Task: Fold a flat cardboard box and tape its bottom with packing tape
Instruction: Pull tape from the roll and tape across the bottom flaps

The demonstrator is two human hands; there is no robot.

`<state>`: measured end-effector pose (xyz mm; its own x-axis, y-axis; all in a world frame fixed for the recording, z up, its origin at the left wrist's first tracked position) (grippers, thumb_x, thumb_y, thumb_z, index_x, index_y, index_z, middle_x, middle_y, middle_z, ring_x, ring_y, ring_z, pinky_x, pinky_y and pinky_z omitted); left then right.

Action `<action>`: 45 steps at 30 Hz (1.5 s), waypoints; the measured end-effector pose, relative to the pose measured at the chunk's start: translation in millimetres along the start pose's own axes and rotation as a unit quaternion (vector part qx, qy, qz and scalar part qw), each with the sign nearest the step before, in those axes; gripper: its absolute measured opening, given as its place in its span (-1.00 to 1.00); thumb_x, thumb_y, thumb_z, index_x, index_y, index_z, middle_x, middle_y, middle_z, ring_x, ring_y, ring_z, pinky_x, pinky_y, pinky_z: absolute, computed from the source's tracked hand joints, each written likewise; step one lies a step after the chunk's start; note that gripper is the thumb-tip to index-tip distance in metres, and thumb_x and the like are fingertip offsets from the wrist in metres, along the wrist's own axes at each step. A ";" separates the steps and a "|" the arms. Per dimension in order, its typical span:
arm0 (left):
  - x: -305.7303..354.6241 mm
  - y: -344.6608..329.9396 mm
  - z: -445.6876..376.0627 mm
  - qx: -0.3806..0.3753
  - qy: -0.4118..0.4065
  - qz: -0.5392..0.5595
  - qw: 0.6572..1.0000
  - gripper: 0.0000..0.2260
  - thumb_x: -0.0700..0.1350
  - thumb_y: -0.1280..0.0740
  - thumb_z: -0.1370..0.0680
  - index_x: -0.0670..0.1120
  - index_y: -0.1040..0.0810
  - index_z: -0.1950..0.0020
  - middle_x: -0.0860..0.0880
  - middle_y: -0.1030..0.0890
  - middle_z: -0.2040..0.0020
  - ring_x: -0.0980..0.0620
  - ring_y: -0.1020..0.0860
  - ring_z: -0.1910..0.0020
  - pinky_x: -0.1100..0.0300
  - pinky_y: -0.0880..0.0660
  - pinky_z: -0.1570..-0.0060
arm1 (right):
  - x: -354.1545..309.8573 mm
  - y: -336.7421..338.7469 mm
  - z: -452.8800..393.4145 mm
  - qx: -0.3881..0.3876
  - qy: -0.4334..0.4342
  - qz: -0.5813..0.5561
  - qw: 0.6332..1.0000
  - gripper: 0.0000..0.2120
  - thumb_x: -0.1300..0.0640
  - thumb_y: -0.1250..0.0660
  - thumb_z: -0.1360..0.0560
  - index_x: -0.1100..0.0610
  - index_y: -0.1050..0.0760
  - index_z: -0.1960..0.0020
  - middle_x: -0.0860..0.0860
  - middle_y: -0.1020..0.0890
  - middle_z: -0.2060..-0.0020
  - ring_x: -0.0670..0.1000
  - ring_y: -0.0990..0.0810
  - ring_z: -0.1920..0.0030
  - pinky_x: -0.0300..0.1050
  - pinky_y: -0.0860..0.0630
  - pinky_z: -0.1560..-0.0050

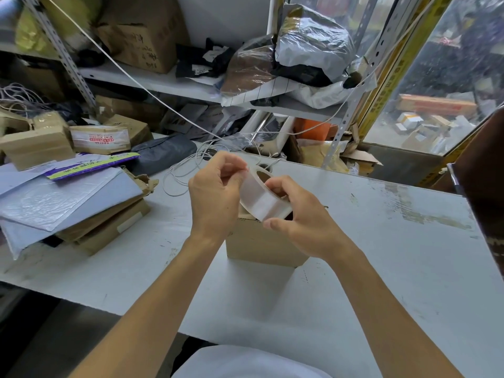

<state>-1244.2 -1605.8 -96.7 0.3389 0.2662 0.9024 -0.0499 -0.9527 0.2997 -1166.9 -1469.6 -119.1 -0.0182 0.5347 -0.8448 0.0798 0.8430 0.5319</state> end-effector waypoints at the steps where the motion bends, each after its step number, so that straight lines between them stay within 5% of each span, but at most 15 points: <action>1: 0.8 -0.5 -0.7 0.002 -0.003 -0.004 1.000 -0.89 -0.27 -0.39 -0.53 -0.06 -0.60 0.05 0.08 -0.65 0.19 0.16 -0.62 0.16 0.33 -0.53 0.15 | -2.4 0.2 0.1 0.001 0.006 -0.005 1.000 -0.54 0.28 -0.47 -0.41 -0.01 -0.41 -0.22 -0.21 -0.53 0.01 -0.19 -0.52 -0.03 -0.38 -0.42 0.04; 8: 3.4 -2.0 -8.5 -0.024 0.014 0.022 0.999 -0.84 -0.31 -0.26 -0.58 -0.06 -0.53 0.07 0.03 -0.59 0.25 0.18 -0.50 0.29 0.36 -0.39 0.31 | -20.6 13.4 1.6 0.044 0.069 0.023 0.996 -0.55 0.09 -0.41 -0.46 0.07 -0.45 -0.34 -0.12 -0.57 -0.12 -0.19 -0.51 -0.13 -0.37 -0.43 -0.06; 13: 7.3 1.5 -11.0 -0.051 0.019 0.057 0.997 -0.85 -0.26 -0.39 -0.54 -0.05 -0.60 -0.03 0.05 -0.68 0.06 0.16 -0.63 0.04 0.34 -0.53 0.07 | -25.8 25.2 1.1 0.056 0.096 0.061 0.992 -0.53 0.10 -0.38 -0.49 0.10 -0.44 -0.38 -0.10 -0.53 -0.14 -0.35 -0.41 -0.15 -0.49 -0.31 -0.10; 17: 7.3 7.0 -11.4 -0.036 0.017 0.059 0.997 -0.86 -0.29 -0.43 -0.50 -0.07 -0.62 0.02 0.04 -0.67 0.12 0.15 -0.63 0.12 0.36 -0.53 0.09 | -26.1 26.0 2.0 0.041 0.104 0.058 0.992 -0.55 0.14 -0.40 -0.48 0.11 -0.47 -0.36 0.01 -0.55 -0.11 -0.29 -0.42 -0.12 -0.50 -0.30 -0.07; 22: 8.0 -0.2 -8.9 -0.065 0.013 0.013 0.998 -0.85 -0.30 -0.34 -0.55 -0.04 -0.56 0.05 0.04 -0.63 0.13 0.10 -0.60 0.10 0.35 -0.51 0.12 | -20.4 24.6 1.7 0.035 0.094 0.054 0.994 -0.54 0.20 -0.42 -0.49 0.09 -0.47 -0.38 -0.07 -0.53 -0.07 -0.37 -0.42 -0.09 -0.52 -0.30 -0.04; 32: 26.9 -16.3 -3.0 -0.151 0.018 0.109 0.982 -0.85 -0.26 -0.33 -0.55 0.00 -0.52 0.00 0.06 -0.58 0.10 0.10 -0.57 0.05 0.10 -0.55 -0.05 | -16.5 60.0 -7.2 0.095 0.073 0.140 0.983 -0.51 0.08 -0.44 -0.49 0.05 -0.46 -0.40 -0.22 -0.51 -0.09 -0.51 -0.36 -0.08 -0.56 -0.35 0.02; 35: 24.1 -18.1 -8.3 -0.150 0.026 0.085 0.985 -0.83 -0.25 -0.41 -0.53 -0.07 -0.55 -0.09 0.06 -0.51 0.21 0.21 -0.52 0.20 0.26 -0.55 0.07 | -18.8 63.1 -1.3 0.098 0.076 0.120 0.985 -0.53 0.05 -0.46 -0.48 0.04 -0.50 -0.36 -0.35 -0.49 -0.04 -0.51 -0.39 -0.08 -0.54 -0.38 0.03; 41: 1.8 -25.2 -6.7 -0.168 0.130 0.064 0.975 -0.95 -0.30 -0.43 -0.52 -0.19 -0.63 0.14 -0.01 -0.63 0.31 0.12 -0.64 0.31 0.18 -0.63 0.12 | -20.8 62.9 7.4 0.111 0.073 0.080 0.988 -0.64 -0.01 -0.48 -0.45 -0.06 -0.58 -0.23 -0.44 -0.51 -0.04 -0.45 -0.47 -0.09 -0.46 -0.48 0.04; 45: 2.8 -24.6 -7.4 -0.169 0.156 0.102 0.968 -0.97 -0.33 -0.40 -0.53 -0.28 -0.62 0.11 -0.13 -0.68 0.09 0.00 -0.67 0.17 0.17 -0.66 0.06 | -25.2 67.3 6.8 0.103 0.074 0.113 0.985 -0.63 -0.07 -0.48 -0.44 -0.07 -0.59 -0.23 -0.42 -0.51 -0.02 -0.40 -0.49 -0.03 -0.47 -0.45 0.15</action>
<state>-1249.0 -1580.6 -99.3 -0.0082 0.1589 0.9873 -0.4077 -0.9020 0.1418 -1154.3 -1426.7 -62.4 -0.1212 0.7227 -0.6805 0.2995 0.6802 0.6691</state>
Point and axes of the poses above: each hand's wrist, its own z-axis away from the middle knuckle, its own y-axis out of the back of the hand, x = y × z, the point moved 9 cm from there along -z, towards the middle knuckle
